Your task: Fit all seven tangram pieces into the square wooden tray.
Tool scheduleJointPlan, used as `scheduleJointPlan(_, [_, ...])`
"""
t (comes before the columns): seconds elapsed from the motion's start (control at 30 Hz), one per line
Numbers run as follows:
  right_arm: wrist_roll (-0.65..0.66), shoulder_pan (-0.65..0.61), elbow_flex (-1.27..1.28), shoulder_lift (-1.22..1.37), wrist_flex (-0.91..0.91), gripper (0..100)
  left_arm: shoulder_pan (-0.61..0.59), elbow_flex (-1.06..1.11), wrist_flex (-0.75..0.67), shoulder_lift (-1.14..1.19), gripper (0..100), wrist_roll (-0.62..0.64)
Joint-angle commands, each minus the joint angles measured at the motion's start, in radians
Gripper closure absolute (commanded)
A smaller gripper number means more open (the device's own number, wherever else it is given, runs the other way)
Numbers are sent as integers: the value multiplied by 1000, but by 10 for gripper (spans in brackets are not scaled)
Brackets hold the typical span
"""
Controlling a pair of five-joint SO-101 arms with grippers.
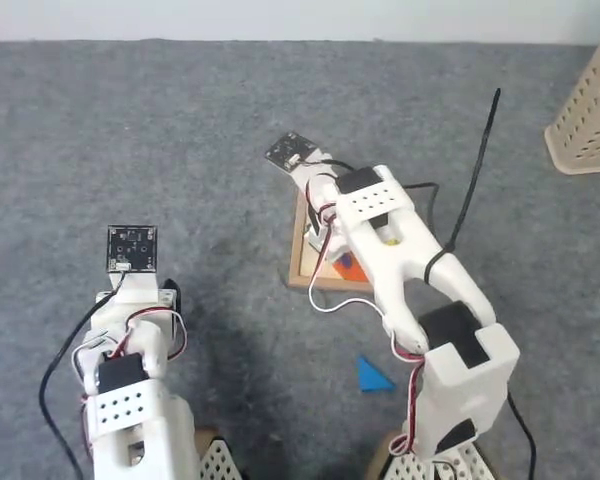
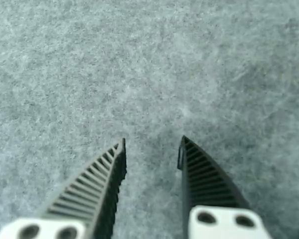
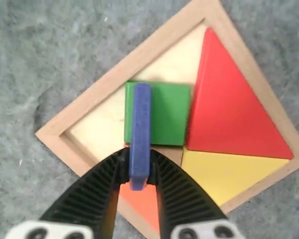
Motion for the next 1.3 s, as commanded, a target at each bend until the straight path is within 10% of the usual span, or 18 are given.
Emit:
scheduleJointPlan(0.0, [14,12,-55,-13,-10,986,-5,-4,-26,-20,832,-6])
scheduleJointPlan(0.23, [14,12,-38,-13,-10,854,-5,-4,-26,-20,832,-6])
scheduleJointPlan(1.27, [-44,-101,-31,-128,134,853,-5,-4,-26,-20,832,-6])
